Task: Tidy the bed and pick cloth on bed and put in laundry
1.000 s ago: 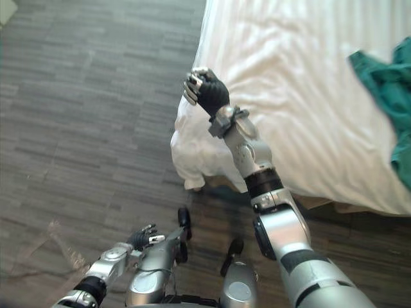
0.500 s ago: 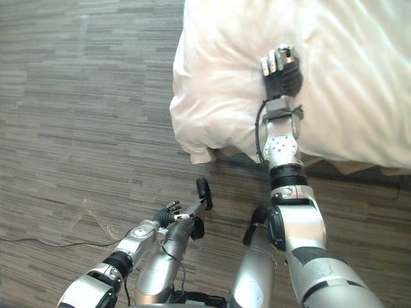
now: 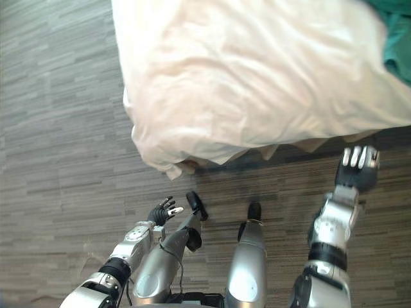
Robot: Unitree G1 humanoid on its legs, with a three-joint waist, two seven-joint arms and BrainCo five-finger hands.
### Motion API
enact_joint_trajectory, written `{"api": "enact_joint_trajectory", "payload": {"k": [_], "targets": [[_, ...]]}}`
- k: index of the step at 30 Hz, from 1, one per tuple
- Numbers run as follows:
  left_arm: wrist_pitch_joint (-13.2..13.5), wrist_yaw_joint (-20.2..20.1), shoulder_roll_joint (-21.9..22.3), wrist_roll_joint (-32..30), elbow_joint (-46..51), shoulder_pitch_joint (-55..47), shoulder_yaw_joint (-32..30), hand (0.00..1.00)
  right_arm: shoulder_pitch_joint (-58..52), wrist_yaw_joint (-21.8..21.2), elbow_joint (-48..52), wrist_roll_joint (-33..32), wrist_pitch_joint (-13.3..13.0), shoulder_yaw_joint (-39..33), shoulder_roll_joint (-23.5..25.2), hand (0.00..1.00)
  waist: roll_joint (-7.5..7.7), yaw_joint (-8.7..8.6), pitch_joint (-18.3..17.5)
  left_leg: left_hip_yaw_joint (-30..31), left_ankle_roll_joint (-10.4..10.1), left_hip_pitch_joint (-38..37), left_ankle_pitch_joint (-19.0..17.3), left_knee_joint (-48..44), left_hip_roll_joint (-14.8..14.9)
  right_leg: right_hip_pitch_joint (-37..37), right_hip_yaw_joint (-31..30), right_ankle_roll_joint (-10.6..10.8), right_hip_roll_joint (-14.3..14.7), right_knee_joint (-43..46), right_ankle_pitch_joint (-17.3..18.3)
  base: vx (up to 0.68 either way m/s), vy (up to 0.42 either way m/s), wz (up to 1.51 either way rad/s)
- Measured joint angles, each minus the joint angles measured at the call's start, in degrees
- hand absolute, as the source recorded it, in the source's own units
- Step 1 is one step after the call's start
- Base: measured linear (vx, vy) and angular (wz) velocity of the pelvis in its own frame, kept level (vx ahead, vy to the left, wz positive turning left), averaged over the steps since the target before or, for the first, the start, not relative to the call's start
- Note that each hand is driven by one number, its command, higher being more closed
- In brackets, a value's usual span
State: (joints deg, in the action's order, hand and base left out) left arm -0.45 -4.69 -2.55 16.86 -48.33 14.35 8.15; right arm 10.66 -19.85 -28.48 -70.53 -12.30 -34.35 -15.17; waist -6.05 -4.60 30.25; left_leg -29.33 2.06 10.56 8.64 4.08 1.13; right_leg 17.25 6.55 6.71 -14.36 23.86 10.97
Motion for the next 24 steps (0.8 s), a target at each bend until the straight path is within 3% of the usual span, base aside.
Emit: {"api": "enact_joint_trajectory", "payload": {"k": [4, 6, 9, 11, 19, 21, 24], "targets": [[-0.2, -1.7, -0.3, -0.1, -0.1, -3.9, -2.6, 0.00, -8.6, 0.7, -2.7, 10.4, 1.4, 0.2, 4.5, 0.00, 2.62, -1.25, -0.9, 1.6, -0.9, -4.3, -0.1, 1.5, 0.2, -6.2, 1.6, 0.3, 0.8, -4.2, -0.2, 0.10, -0.061, 0.03], [-0.3, -2.4, -1.0, -0.1, -0.2, -6.7, -3.0, 0.00, -11.5, 2.8, -6.5, 18.4, 3.5, 0.1, 5.9, 0.00, 3.94, -1.22, -1.7, 2.2, -1.2, -5.8, -0.3, 1.5, 0.4, -9.3, 2.7, 0.5, 1.2, -6.6, -0.7, 0.13, -0.037, 0.20], [-0.2, -2.4, -2.4, -1.8, -0.3, -12.6, -6.5, 0.00, -15.0, 3.7, -16.0, 29.9, 7.6, 0.0, 8.8, 0.00, 5.86, -0.54, -5.3, 3.5, -2.0, -8.2, -0.9, 1.5, 0.8, -14.6, 4.0, 0.7, 2.4, -11.8, -2.2, 0.12, -0.025, 0.10], [-0.2, -2.3, -2.9, -3.1, -0.5, -15.0, -8.2, 0.00, -16.9, 3.4, -19.2, 34.3, 8.0, 0.1, 10.9, 0.00, 6.15, -0.50, -7.9, 4.6, -2.3, -9.5, -1.2, 1.5, 0.7, -17.1, 5.0, 0.7, 2.5, -14.0, -2.5, 0.11, 0.005, 0.10], [2.0, 3.3, -2.8, -10.9, -4.4, -18.0, -9.4, 0.00, -19.9, 2.7, -23.9, 44.2, 2.5, 5.9, 12.4, 0.00, 5.91, -0.47, -14.5, 4.3, -3.6, -14.5, -3.0, 2.0, 1.8, -23.6, 4.1, -0.2, 4.2, -18.9, -3.3, 0.02, 0.007, -0.13], [2.0, 4.7, -2.7, -11.9, -6.1, -18.5, -9.3, 0.00, -20.0, 3.1, -25.5, 46.9, -0.5, 8.0, 12.4, 0.00, 6.04, -0.46, -15.8, 3.4, -3.8, -15.3, -3.4, 2.0, 2.1, -24.1, 3.2, -0.4, 4.7, -19.5, -3.5, 0.01, 0.007, -0.24], [0.9, 6.4, -2.8, -10.6, -7.7, -18.5, -9.4, 0.00, -20.0, 3.9, -25.4, 46.1, -4.8, 10.6, 12.5, 0.00, 5.90, -0.54, -17.1, 1.9, -3.9, -16.1, -4.2, 1.9, 2.4, -24.2, 1.5, -0.5, 4.9, -19.9, -3.6, 0.03, 0.015, -0.25]]}}
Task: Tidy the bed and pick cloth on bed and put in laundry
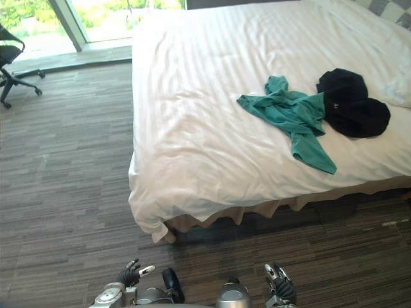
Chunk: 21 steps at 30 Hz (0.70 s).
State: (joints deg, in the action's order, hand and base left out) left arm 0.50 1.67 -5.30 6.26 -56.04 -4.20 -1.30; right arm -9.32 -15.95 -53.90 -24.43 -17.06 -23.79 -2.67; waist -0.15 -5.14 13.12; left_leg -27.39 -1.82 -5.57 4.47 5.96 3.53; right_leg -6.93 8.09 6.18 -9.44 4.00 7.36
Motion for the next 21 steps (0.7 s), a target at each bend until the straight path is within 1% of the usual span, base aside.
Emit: {"api": "enact_joint_trajectory", "payload": {"k": [2, 3, 4, 5, 6, 7, 8, 9, 10, 11, 12, 13, 14, 15, 17, 18, 20, 21], "targets": [[0.2, 0.1, 0.0, -0.1, -0.2, -0.1, -0.1, 0.00, 0.0, 0.3, 0.0, -0.1, -0.8, 1.3, 0.1, 0.00, 0.22, 0.26, -0.5, -0.9, 0.1, -0.7, -0.9, -0.6, 0.2, 0.0, -1.7, -0.3, 0.2, -0.1, -0.1, 0.08, 0.031, -0.37], [0.5, 0.0, 0.0, -0.2, -0.3, 0.1, -1.1, 0.00, 0.1, 0.3, 0.2, -0.1, -1.0, 2.5, 0.5, 0.00, 0.73, 0.69, -0.4, -1.1, -0.6, 0.2, -2.9, -4.3, 0.8, 0.0, -2.9, -0.8, 0.1, -0.1, -0.4, 0.13, 0.032, -0.63], [1.4, 0.0, -0.2, -0.2, -0.3, 0.4, -2.5, 0.00, 0.1, 0.7, 0.2, -0.1, -1.0, 3.6, 1.0, 0.00, 1.64, 1.53, -0.4, 1.5, -0.1, 2.3, -5.6, -12.0, 1.7, 0.1, -5.2, -0.6, 0.1, -0.1, -0.9, 0.12, 0.000, -0.72], [2.0, 0.0, -0.1, -0.2, -0.1, 0.4, -3.6, 0.00, 0.2, 1.0, 0.1, 0.0, -1.0, 4.1, 1.1, 0.00, 1.83, 2.06, -0.4, 5.4, 0.6, 3.7, -6.7, -15.8, 2.4, 0.2, -6.4, -0.6, 0.3, 0.0, -1.2, 0.10, -0.033, -1.08], [2.8, 0.4, 0.0, -0.1, 0.1, 0.4, -4.2, 0.00, 0.2, 1.6, 0.2, 0.8, -1.6, 5.4, 0.9, 0.00, 1.51, 2.67, -0.6, 12.4, 0.3, 5.4, -9.5, -21.7, 3.4, 0.2, -9.4, -0.8, 1.1, 0.2, -1.6, 0.08, -0.002, -1.34], [3.4, 1.0, 0.3, -0.2, -0.2, 0.0, -4.4, 0.00, 0.2, 2.4, -0.1, 1.9, -1.8, 6.9, -0.1, 0.00, 0.79, 2.98, -0.8, 17.7, -0.5, 5.8, -13.0, -25.4, 4.2, 0.5, -12.7, -0.7, 2.5, 0.3, -2.0, 0.08, 0.080, -1.44], [3.8, 1.2, 0.6, -0.1, -0.5, -0.4, -4.4, 0.00, 0.3, 2.8, -0.2, 2.8, -1.9, 7.4, -0.4, 0.00, -0.02, 3.01, -1.1, 20.4, -0.9, 5.4, -14.8, -26.3, 4.4, 0.6, -14.4, -0.7, 3.2, 0.3, -2.2, 0.07, 0.140, -1.54], [4.5, 1.2, 1.3, 0.2, -1.4, -0.5, -4.3, 0.00, 0.4, 3.3, -0.8, 3.4, -2.1, 7.8, -0.9, 0.00, -1.28, 3.02, -1.7, 24.1, -1.8, 3.9, -17.6, -26.4, 4.6, 0.8, -17.3, -0.2, 4.3, 0.4, -2.4, 0.07, 0.222, -1.42], [5.6, 0.9, 1.9, 0.3, -1.9, -0.7, -3.9, 0.00, 0.3, 4.0, -1.1, 4.6, -2.0, 8.1, -1.9, 0.00, -1.93, 2.83, -2.0, 24.5, -3.0, 2.4, -19.4, -25.4, 4.7, 1.1, -19.6, 0.2, 4.7, 0.5, -2.7, 0.04, 0.193, -1.24], [6.4, 0.7, 2.1, 0.3, -2.0, -0.6, -3.5, 0.00, 0.2, 4.2, -1.1, 4.6, -1.7, 8.4, -2.0, 0.00, -1.98, 2.52, -2.2, 23.8, -3.2, 2.0, -20.1, -24.6, 4.7, 1.5, -20.5, 0.5, 4.7, 0.6, -2.9, 0.00, 0.227, -0.89], [7.3, 0.6, 2.1, 0.6, -2.0, 0.0, -3.1, 0.00, 0.1, 4.6, -1.2, 4.8, -0.4, 8.6, -1.6, 0.00, -1.41, 2.19, -2.3, 22.0, -3.3, 1.1, -20.7, -23.4, 4.3, 2.4, -21.9, 1.2, 4.2, 1.0, -3.3, -0.05, 0.139, -0.59], [7.3, 0.6, 2.1, 0.9, -2.0, 0.3, -3.1, 0.00, 0.1, 4.6, -1.1, 5.5, 1.1, 8.6, -1.3, 0.00, -0.86, 2.40, -2.2, 21.2, -3.1, 0.7, -20.6, -23.1, 4.0, 2.9, -22.4, 1.5, 4.0, 1.2, -3.5, -0.09, 0.152, -0.70], [6.3, 0.1, 1.8, 1.6, -2.0, 0.8, -3.0, 0.00, -0.2, 4.3, -1.2, 7.1, 3.7, 8.7, -0.3, 0.00, 0.64, 2.42, -2.2, 19.8, -3.1, 0.6, -20.6, -23.1, 3.5, 3.7, -23.7, 2.1, 3.4, 1.4, -3.8, -0.10, 0.109, -0.61], [5.1, -0.1, 1.3, 2.0, -2.0, 1.0, -2.9, 0.00, -1.0, 3.5, -1.4, 8.4, 5.9, 8.9, 0.7, 0.00, 1.30, 2.34, -2.2, 18.8, -2.9, 0.6, -20.7, -23.1, 3.4, 4.6, -24.6, 2.2, 3.2, 1.7, -4.3, -0.10, 0.089, -0.54], [4.1, 0.0, 0.8, 2.2, -2.0, 0.9, -2.9, 0.00, -2.2, 2.9, -1.4, 9.7, 7.1, 8.5, 1.7, 0.00, 2.06, 2.26, -2.3, 17.0, -2.6, 0.1, -21.0, -22.9, 3.7, 5.5, -24.2, 2.2, 3.4, 2.3, -5.7, -0.09, 0.035, -0.55], [3.2, 0.1, 0.8, 2.2, -2.1, 0.8, -3.2, 0.00, -2.3, 2.8, -1.3, 10.2, 7.5, 8.6, 1.6, 0.00, 1.68, 2.25, -2.1, 14.9, -2.5, -0.7, -21.0, -22.5, 4.7, 6.4, -21.1, 1.5, 4.1, 2.5, -7.9, -0.12, 0.023, -0.82], [2.5, 0.7, 1.0, 2.2, -2.1, 0.3, -3.7, 0.00, -2.3, 2.9, -0.9, 11.8, 7.5, 8.5, 1.2, 0.00, 0.89, 2.35, -2.3, 10.5, -2.1, -2.0, -20.1, -21.0, 6.9, 7.4, -13.9, -0.8, 5.6, 1.5, -11.9, -0.09, 0.006, -0.90], [2.4, 1.3, 1.1, 2.3, -2.0, 0.1, -4.4, 0.00, -2.3, 2.8, -0.7, 12.1, 7.4, 8.5, 0.7, 0.00, 0.87, 2.49, -2.3, 8.6, -2.2, -2.4, -19.5, -20.2, 7.6, 8.7, -9.5, -2.5, 5.6, 3.5, -11.2, -0.06, -0.031, -0.94]]}}
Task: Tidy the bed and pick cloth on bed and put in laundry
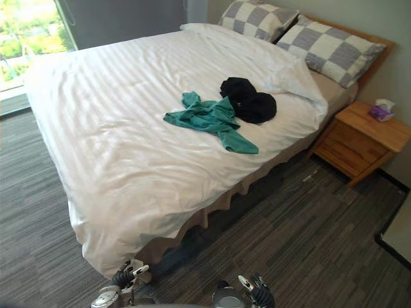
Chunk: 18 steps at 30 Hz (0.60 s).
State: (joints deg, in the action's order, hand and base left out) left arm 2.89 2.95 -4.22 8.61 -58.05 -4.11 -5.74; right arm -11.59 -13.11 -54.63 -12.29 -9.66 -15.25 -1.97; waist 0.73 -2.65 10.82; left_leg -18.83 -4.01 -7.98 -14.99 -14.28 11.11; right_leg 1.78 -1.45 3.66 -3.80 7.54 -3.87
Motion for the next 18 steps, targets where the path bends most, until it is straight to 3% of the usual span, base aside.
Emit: {"api": "enact_joint_trajectory", "payload": {"k": [1, 3, 6, 7, 8, 9, 10, 11, 12, 13, 14, 15, 16, 18], "targets": [[-0.2, 0.2, 0.1, -0.3, 0.0, 0.0, -0.2, 0.00, 0.1, 0.0, 0.2, 0.1, -0.1, 0.1, -0.1, 0.00, -0.03, 0.07, 0.0, -2.1, -0.4, -0.5, 0.7, 0.9, 0.5, 1.8, 5.5, -1.9, -0.6, 5.7, 3.2, -0.04, -0.040, -0.78], [-0.7, 1.2, 0.1, -1.3, -0.1, 0.2, 0.2, 0.00, -0.1, 0.2, -0.4, 0.1, -0.1, 0.4, -0.3, 0.00, 0.09, -0.11, -0.1, -4.4, -1.1, -1.5, 1.2, 1.7, 1.0, 1.8, 9.6, -1.3, -1.2, 8.8, 6.3, -0.01, -0.059, -0.71], [-1.1, 1.7, -0.2, -5.0, -0.6, 2.2, 1.7, 0.00, 0.3, 2.0, -1.4, 2.7, -0.1, 2.6, -1.3, 0.00, 1.17, -0.93, 0.0, -5.3, -1.4, -1.6, 2.3, 4.9, -0.7, 1.9, 8.9, -0.5, 0.8, 2.3, 4.0, -0.03, -0.064, -0.66], [-1.4, 1.9, 0.2, -6.5, -0.6, 2.3, 1.8, 0.00, 0.8, 2.4, -1.4, 4.6, -0.1, 3.0, -1.9, 0.00, 0.52, 0.11, -0.4, -5.2, -0.3, -0.6, 3.1, 6.1, -2.1, 1.4, 8.2, 0.6, 1.3, -3.7, 3.7, -0.06, -0.017, -0.88], [-1.5, 2.0, 0.5, -7.2, -0.6, 2.4, 1.7, 0.00, 1.6, 2.5, -1.5, 4.8, 0.0, 3.0, -2.5, 0.00, -0.37, 0.47, -0.6, -5.7, 0.2, -0.6, 3.5, 7.6, -1.6, 1.7, 9.3, 0.4, 1.6, -4.3, 5.5, -0.07, 0.001, -0.94], [-1.9, 2.1, 0.8, -7.3, -0.6, 2.6, 1.7, 0.00, 2.7, 2.9, -1.5, 4.8, -0.1, 3.6, -3.6, 0.00, -1.32, 0.10, -0.2, -8.1, 0.1, -0.7, 3.7, 7.5, -0.1, 4.7, 12.0, -3.5, 0.3, 7.6, 8.6, -0.01, -0.003, -0.72], [-2.5, 2.3, -0.1, -7.6, -0.1, 2.9, 1.7, 0.00, 2.2, 3.7, -1.6, 4.7, -0.1, 4.6, -2.7, 0.00, 1.68, -0.35, -0.2, -9.1, -0.7, -1.1, 2.8, 4.8, -2.0, 4.7, 13.7, -1.4, -2.4, 12.5, 11.6, 0.03, -0.032, -0.54], [-2.5, 2.4, -0.5, -7.6, -0.1, 2.9, 1.4, 0.00, 1.8, 3.8, -1.6, 4.7, -0.1, 4.8, -2.5, 0.00, 2.08, -0.33, -0.1, -9.1, -1.0, -0.9, 2.3, 4.0, -2.0, 4.6, 13.6, -2.0, -2.2, 12.1, 12.2, 0.00, 0.000, -0.88], [-2.7, 2.4, -0.4, -8.2, -0.3, 3.3, 1.0, 0.00, 2.5, 4.4, -1.4, 4.6, -0.1, 7.1, -3.2, 0.00, 2.01, 0.33, -0.2, -9.0, 0.3, 1.6, -0.5, 0.9, -1.6, 3.6, 10.5, -2.1, 0.0, 6.0, 8.4, -0.10, 0.051, -1.43], [-2.6, 2.4, 0.1, -8.3, -0.2, 2.4, 0.9, 0.00, 4.4, 4.5, -1.5, 4.3, 0.0, 7.4, -4.1, 0.00, -0.62, 2.24, -1.2, -9.5, 2.7, 3.0, 1.5, 4.0, -2.0, 3.8, 9.4, -1.8, 1.7, 3.1, 5.6, -0.12, 0.089, -1.75], [-2.4, 2.4, 0.3, -8.3, 0.0, 2.1, 0.7, 0.00, 5.1, 4.6, -1.6, 4.2, 0.3, 7.0, -4.1, 0.00, -0.71, 2.17, -1.2, -12.6, 1.9, 2.6, 1.9, 4.2, -1.7, 5.0, 12.6, -4.1, 0.3, 9.1, 8.9, -0.07, 0.112, -1.44], [-2.8, 2.4, -0.4, -8.3, 0.3, 2.3, 0.7, 0.00, 5.0, 4.6, -1.6, 4.0, 0.2, 7.1, -2.9, 0.00, 0.27, 1.31, -1.5, -15.1, 2.0, 2.5, 2.0, 3.1, -1.9, 4.2, 17.8, -3.6, -3.0, 16.1, 14.1, 0.03, 0.059, -1.20], [-2.6, 2.4, -0.8, -8.3, 0.3, 2.2, 0.8, 0.00, 5.2, 4.3, -2.0, 4.1, 0.3, 7.6, -1.8, 0.00, 1.28, 1.65, -1.8, -17.7, 2.1, 2.4, 1.8, 1.6, -1.7, 1.4, 20.9, -2.9, -4.8, 14.3, 15.0, 0.04, 0.023, -1.10], [-2.4, 2.4, -0.9, -8.1, 0.2, 2.1, 0.6, 0.00, 5.4, 4.3, -2.0, 4.7, 0.5, 8.8, -1.0, 0.00, 1.97, 2.27, -2.1, -21.6, 2.1, 2.8, 1.7, -1.3, -0.7, -0.9, 21.5, -1.8, -3.6, 7.1, 13.9, -0.03, -0.065, -1.14]]}}
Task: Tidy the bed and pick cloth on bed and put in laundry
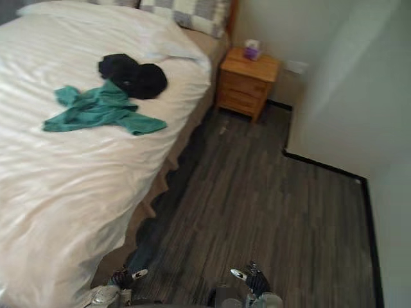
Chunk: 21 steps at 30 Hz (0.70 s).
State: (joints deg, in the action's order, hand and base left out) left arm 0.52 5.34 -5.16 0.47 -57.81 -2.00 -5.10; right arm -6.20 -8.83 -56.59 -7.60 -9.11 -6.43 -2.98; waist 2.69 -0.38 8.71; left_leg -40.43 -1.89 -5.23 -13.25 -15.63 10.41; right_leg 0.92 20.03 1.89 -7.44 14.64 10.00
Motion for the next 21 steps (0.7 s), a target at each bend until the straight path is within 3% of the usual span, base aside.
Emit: {"api": "enact_joint_trajectory", "payload": {"k": [1, 3, 5, 11, 15, 16, 18, 20, 21], "targets": [[0.1, 0.0, 0.0, 0.0, 0.0, -0.4, 0.0, 0.00, 0.0, -0.1, 0.0, -0.3, 0.0, -0.1, 0.0, 0.00, -0.12, -0.14, 0.1, -0.3, 0.0, -0.1, -0.1, -0.9, 0.4, -1.0, -0.3, 0.1, 0.5, -2.1, -0.5, -0.05, -0.117, -0.90], [0.6, -0.1, 1.6, 0.1, -0.3, 0.0, 0.6, 0.00, 0.4, -0.1, 0.2, -0.1, -0.1, -1.9, -0.7, 0.00, -2.23, -1.52, 0.9, -1.3, -0.2, -1.5, -0.2, -3.3, 2.0, -4.0, -1.3, 0.0, 2.2, -6.6, -3.0, -0.07, -0.078, -0.48], [1.6, -0.3, 2.2, 0.2, -0.3, 0.0, 0.7, 0.00, 0.5, -0.2, -0.2, 0.0, -0.1, -2.6, -1.0, 0.00, -3.05, -1.93, 0.7, -1.6, -0.2, -2.2, -0.2, -4.1, 2.8, -5.3, -2.1, -0.1, 3.1, -8.3, -3.7, -0.10, -0.038, -0.25], [2.9, -1.2, 2.1, 3.4, -0.2, -0.1, 2.4, 0.00, 0.8, -1.1, -0.8, 0.0, -0.1, -4.7, -1.9, 0.00, -4.31, -1.94, 2.0, -1.8, -0.5, -2.3, 0.0, -6.6, 4.7, -6.0, -5.4, -1.2, 5.2, -12.0, -6.6, -0.11, -0.035, -0.25], [3.0, -1.1, 2.5, 6.0, 0.0, -2.0, 1.9, 0.00, 1.2, -1.1, -2.5, 0.0, -0.4, -5.2, -2.8, 0.00, -5.04, -1.57, 2.8, 9.2, -0.3, -1.9, 0.0, -10.5, 3.4, -6.5, -11.0, -1.3, 5.7, -10.6, -6.7, -0.06, 0.008, -0.65], [3.1, -1.2, 2.7, 6.8, 0.1, -2.5, 2.0, 0.00, 1.4, -1.0, -3.3, 0.0, -0.4, -5.3, -3.5, 0.00, -5.58, -1.66, 2.7, 16.3, -0.4, -2.5, -0.6, -8.7, 1.0, -6.2, -13.6, -1.2, 5.5, -10.5, -6.8, -0.03, 0.103, -0.82], [3.0, -1.2, 3.0, 7.4, 0.0, -2.7, 1.9, 0.00, 1.3, -1.0, -3.5, -0.1, -0.5, -5.5, -3.9, 0.00, -5.96, -1.65, 2.8, 24.0, -0.6, -6.0, -0.5, -1.7, -2.3, -4.6, -17.3, -0.2, 5.9, -9.7, -7.0, -0.07, 0.154, -0.99], [2.4, -1.2, 2.9, 7.8, 0.0, -2.5, 2.1, 0.00, 1.0, -1.0, -3.5, -0.1, -0.5, -6.4, -3.9, 0.00, -6.29, -1.96, 2.6, 25.1, -1.2, -7.9, -0.7, 2.2, -2.4, -4.2, -18.2, 0.1, 6.2, -10.6, -8.3, -0.06, 0.134, -0.42], [2.2, -1.3, 2.7, 7.5, 0.1, -2.2, 2.2, 0.00, 0.3, -1.1, -3.5, -0.3, -0.6, -6.9, -3.4, 0.00, -5.61, -1.96, 2.6, 24.8, -1.8, -7.8, -1.2, 3.3, -2.5, -4.5, -18.1, 0.2, 6.2, -12.0, -9.7, -0.08, 0.135, 0.07]]}}
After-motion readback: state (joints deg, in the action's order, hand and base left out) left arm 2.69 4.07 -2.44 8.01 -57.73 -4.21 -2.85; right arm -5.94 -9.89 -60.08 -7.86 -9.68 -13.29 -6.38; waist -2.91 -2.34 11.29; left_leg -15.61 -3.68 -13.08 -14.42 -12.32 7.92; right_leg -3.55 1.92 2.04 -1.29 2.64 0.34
